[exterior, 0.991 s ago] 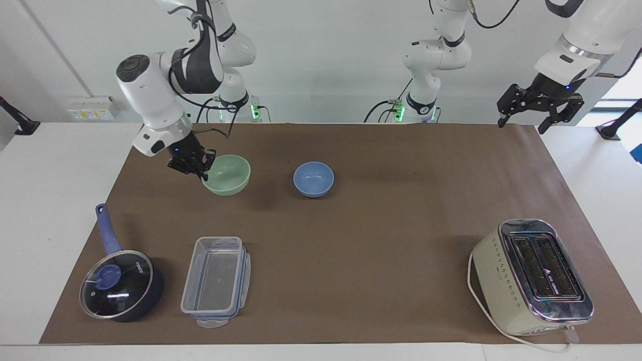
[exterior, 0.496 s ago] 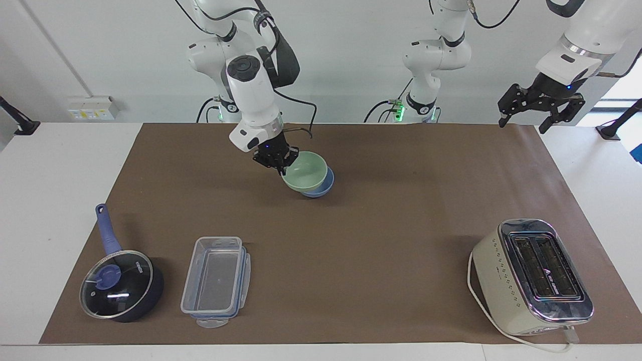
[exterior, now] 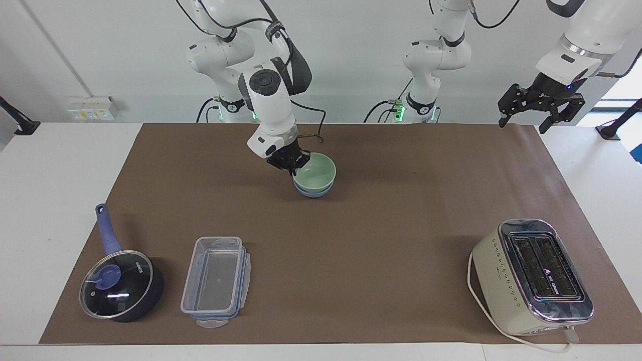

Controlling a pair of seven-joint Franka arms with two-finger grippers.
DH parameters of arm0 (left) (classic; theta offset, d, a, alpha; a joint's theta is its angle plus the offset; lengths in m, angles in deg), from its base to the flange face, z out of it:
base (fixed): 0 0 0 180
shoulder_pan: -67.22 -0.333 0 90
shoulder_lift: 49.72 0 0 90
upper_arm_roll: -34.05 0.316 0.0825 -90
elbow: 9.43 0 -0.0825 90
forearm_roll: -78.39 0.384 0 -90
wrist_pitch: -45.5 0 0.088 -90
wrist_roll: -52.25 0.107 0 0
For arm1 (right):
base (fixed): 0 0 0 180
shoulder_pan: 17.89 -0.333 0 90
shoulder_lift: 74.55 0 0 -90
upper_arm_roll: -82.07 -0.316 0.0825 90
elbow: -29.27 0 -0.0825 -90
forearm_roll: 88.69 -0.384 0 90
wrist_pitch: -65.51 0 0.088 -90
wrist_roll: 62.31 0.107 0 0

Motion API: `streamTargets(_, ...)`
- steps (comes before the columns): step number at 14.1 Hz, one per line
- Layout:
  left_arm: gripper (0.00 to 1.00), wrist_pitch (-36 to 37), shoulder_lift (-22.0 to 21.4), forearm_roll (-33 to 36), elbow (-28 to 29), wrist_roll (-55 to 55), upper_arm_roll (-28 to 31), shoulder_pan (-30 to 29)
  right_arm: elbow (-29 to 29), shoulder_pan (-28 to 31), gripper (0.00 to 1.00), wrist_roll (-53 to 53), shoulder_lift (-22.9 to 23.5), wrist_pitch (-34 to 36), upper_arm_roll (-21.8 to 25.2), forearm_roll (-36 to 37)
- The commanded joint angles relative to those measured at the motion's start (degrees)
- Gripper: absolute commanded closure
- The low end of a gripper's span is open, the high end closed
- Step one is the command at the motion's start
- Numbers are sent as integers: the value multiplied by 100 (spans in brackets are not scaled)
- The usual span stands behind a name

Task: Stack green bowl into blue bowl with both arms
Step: 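Carry the green bowl over the blue bowl with the right gripper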

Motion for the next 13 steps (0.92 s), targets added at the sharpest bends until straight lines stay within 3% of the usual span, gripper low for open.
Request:
streamTargets(1, 0, 68, -99, -28, 78, -50, -17, -40, 254, 25, 100, 36, -155, -149, -2, -47)
streamTargets(6, 0, 68, -99, -28, 78, -50, -17, -40, 465, -80, 100, 89, -41, -684, -2, -55)
streamTargets(13, 0, 68, -99, -28, 78, -50, -17, -40, 605, -98, 100, 97, -120, -659, -2, -64)
